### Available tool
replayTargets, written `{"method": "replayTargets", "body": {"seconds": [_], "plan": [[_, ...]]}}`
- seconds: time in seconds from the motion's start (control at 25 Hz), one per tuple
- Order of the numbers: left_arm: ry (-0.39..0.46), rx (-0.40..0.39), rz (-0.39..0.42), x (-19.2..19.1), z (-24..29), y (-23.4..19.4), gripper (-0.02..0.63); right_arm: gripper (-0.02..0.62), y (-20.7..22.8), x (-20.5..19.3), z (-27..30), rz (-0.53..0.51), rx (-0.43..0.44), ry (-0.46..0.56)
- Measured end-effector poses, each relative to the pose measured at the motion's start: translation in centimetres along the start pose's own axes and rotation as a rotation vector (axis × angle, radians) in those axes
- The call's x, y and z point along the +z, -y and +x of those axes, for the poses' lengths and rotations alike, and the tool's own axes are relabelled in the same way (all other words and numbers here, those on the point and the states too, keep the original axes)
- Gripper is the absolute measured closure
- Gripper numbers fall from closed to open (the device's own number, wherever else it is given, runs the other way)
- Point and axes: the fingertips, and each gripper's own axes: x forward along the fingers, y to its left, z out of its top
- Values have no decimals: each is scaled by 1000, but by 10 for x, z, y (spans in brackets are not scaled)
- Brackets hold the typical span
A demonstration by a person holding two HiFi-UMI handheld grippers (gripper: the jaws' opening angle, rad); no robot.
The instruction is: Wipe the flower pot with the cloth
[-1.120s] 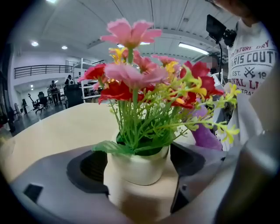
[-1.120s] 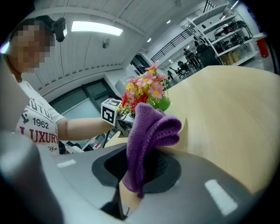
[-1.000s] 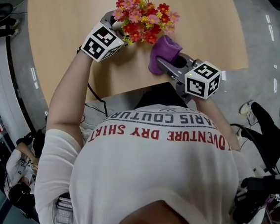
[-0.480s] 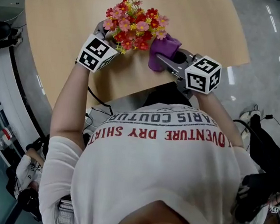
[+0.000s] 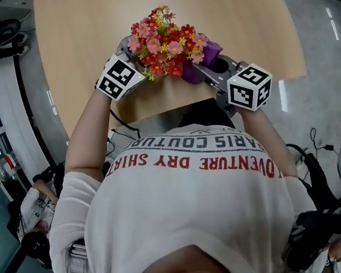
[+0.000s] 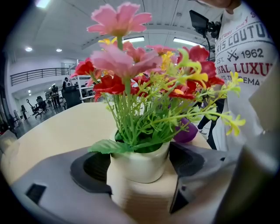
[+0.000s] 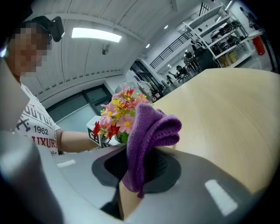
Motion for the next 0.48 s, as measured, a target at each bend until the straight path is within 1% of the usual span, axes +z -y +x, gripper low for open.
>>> {"method": "replayTargets", "body": {"seconds": [0.16,0.32,0.48], "plan": [[6,10,-11,-3,-3,4,179,531,1,8,2,-15,0,2],[1,2,-5,-7,-6,20,179,531,3,4,-2,-18,-2,-9],[11,1,-8,-8,-10,24,179,531,5,-1,4,-18,-11,-41]]}}
